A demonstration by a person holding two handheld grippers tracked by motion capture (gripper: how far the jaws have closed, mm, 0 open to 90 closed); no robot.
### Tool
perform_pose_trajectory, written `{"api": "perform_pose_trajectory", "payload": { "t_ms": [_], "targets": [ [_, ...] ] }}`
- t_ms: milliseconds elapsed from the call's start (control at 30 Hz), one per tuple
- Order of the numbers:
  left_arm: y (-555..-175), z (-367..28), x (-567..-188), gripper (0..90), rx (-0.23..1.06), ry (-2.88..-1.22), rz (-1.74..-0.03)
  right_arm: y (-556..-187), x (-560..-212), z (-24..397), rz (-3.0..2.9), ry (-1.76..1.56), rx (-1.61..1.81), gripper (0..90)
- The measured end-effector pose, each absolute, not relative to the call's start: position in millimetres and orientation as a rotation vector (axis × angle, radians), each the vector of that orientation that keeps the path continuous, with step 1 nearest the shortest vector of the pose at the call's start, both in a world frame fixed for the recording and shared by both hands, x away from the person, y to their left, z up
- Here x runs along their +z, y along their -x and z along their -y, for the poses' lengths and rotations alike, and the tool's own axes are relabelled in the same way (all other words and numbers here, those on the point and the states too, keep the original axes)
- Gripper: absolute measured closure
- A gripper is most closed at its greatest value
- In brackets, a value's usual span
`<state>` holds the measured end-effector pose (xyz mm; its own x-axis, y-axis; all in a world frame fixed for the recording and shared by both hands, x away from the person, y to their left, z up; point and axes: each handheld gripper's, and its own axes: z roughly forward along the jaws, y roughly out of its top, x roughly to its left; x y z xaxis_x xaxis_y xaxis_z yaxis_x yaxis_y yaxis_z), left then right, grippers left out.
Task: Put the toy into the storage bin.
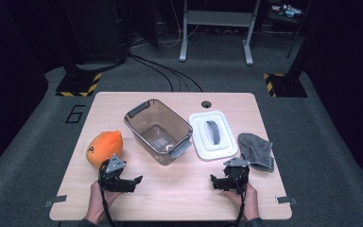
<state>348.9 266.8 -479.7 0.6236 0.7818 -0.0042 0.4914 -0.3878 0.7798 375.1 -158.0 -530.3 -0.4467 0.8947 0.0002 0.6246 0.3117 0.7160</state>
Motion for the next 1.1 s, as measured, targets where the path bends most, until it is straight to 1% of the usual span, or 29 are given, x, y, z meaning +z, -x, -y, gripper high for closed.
{"api": "perform_pose_trajectory", "payload": {
  "t_ms": [233,433,733,1100],
  "targets": [
    [-351.0,-284.8,-449.6,10.5,0.547,-2.031,-1.003,-371.0,-530.3,155.1,-2.148,-1.393,0.903,0.0],
    [-357.5,-301.4,-429.5,10.5,0.602,-2.016,-1.024,-370.4,-530.5,148.1,-2.172,-1.365,0.918,0.0],
    [-373.8,-326.8,-419.0,10.4,0.605,-1.929,-1.105,-370.8,-530.6,147.6,-2.176,-1.358,0.919,0.0],
    [-400.3,-360.3,-414.7,10.5,0.603,-1.873,-1.224,-371.4,-530.7,147.7,-2.179,-1.353,0.919,0.0]
  ]
}}
